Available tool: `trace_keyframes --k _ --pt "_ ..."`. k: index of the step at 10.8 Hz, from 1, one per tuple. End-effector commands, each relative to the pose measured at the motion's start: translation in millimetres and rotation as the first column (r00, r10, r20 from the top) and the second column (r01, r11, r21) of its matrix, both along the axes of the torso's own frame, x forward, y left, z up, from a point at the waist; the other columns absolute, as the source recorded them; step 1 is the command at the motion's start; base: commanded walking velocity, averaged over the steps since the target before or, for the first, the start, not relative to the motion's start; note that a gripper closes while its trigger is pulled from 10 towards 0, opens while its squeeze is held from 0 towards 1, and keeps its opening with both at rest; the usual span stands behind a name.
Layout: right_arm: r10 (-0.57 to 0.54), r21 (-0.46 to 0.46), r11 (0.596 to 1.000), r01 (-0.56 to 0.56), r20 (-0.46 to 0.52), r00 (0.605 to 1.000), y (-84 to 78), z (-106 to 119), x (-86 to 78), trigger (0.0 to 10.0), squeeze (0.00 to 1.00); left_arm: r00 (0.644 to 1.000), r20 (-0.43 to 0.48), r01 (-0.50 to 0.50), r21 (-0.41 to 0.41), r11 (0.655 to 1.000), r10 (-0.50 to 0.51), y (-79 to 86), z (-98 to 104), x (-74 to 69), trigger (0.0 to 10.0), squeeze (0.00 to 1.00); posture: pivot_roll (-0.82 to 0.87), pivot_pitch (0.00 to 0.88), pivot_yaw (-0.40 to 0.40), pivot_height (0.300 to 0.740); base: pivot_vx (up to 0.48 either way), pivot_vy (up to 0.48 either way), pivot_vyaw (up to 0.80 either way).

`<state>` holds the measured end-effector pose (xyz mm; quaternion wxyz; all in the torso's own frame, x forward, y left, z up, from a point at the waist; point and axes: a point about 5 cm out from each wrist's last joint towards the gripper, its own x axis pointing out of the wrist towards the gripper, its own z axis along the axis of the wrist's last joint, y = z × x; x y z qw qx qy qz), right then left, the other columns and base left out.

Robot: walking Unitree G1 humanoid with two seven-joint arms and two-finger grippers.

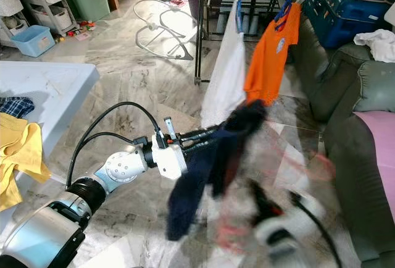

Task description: Hang hanger

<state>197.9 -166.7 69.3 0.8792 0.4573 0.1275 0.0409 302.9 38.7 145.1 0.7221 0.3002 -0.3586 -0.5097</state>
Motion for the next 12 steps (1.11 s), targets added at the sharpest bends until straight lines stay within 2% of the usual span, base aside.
trace_keyframes --k 1,2,3,4,5,6,7,8,10,11,12 --pt "0.072 0.025 0.997 -0.074 0.078 0.994 12.1 14 1.4 10.0 0.0 0.999 0.026 0.047 0.014 0.999 -0.047 -3.4 0 -5.1 10.0 0.0 -0.07 0.071 0.008 0.74 0.0 0.0 0.0" --pt "0.115 -0.002 0.993 -0.115 0.041 0.993 15.9 8 -3.9 10.0 0.0 0.997 0.022 0.079 0.037 0.996 -0.08 -6.8 -4 -9.2 10.0 0.0 -0.07 0.069 0.01 0.74 0.0 0.0 0.0" --pt "0.083 0.042 0.996 -0.084 0.029 0.996 11.8 8 -4.9 10.0 0.0 0.996 0.017 0.087 0.062 0.994 -0.088 -6.8 -7 -10.2 10.0 0.0 -0.07 0.069 0.007 0.74 0.0 0.0 0.0" --pt "0.105 0.042 0.994 -0.106 0.021 0.994 13.7 10 -7.4 10.0 0.0 0.996 0.004 0.09 0.117 0.989 -0.091 -4.0 -13 -10.3 10.0 0.0 -0.07 0.07 0.006 0.74 0.0 0.0 0.0" --pt "0.171 -0.068 0.982 -0.175 -0.05 0.984 16.3 0 -15.0 10.0 0.0 0.997 -0.002 0.079 0.199 0.977 -0.08 2.1 -20 -7.8 10.0 0.0 -0.07 0.07 0.005 0.74 0.0 0.0 0.0" --pt "0.175 -0.28 0.931 -0.233 -0.216 0.961 3.9 -27 -28.6 10.0 0.0 0.999 0.001 0.043 0.261 0.964 -0.045 9.8 -22 -2.0 10.0 0.0 -0.07 0.071 0.005 0.74 0.0 0.0 0.0" --pt "0.146 -0.399 0.874 -0.278 -0.329 0.933 -10.7 -45 -43.7 10.0 0.0 1.0 0.02 -0.001 0.305 0.952 -0.005 15.4 -23 4.0 10.0 0.0 -0.07 0.072 0.005 0.74 0.0 0.0 0.0" --pt "0.108 -0.541 0.764 -0.352 -0.43 0.896 -31.3 -58 -61.6 10.0 0.0 0.997 0.06 -0.071 0.379 0.923 0.052 20.2 -27 11.4 10.0 0.0 -0.07 0.075 0.008 0.74 0.0 0.0 0.0" --pt "0.08 -0.647 0.63 -0.429 -0.496 0.865 -57.9 -63 -82.7 10.0 0.0 0.993 0.1 -0.105 0.438 0.893 0.068 24.1 -32 14.5 10.0 0.0 -0.08 0.077 0.016 0.74 0.0 0.0 0.0" --pt "0.091 -0.645 0.631 -0.432 -0.491 0.867 -60.8 -61 -86.0 10.0 0.0 0.993 0.106 -0.094 0.449 0.889 0.052 23.7 -34 12.9 10.0 0.0 -0.09 0.078 0.019 0.74 0.0 0.0 0.0" --pt "0.171 -0.599 0.654 -0.462 -0.478 0.861 -51.2 -59 -88.2 10.0 0.0 0.992 0.121 -0.069 0.419 0.905 0.019 18.9 -31 9.6 10.0 0.0 -0.1 0.078 0.021 0.74 0.0 0.0 0.0"
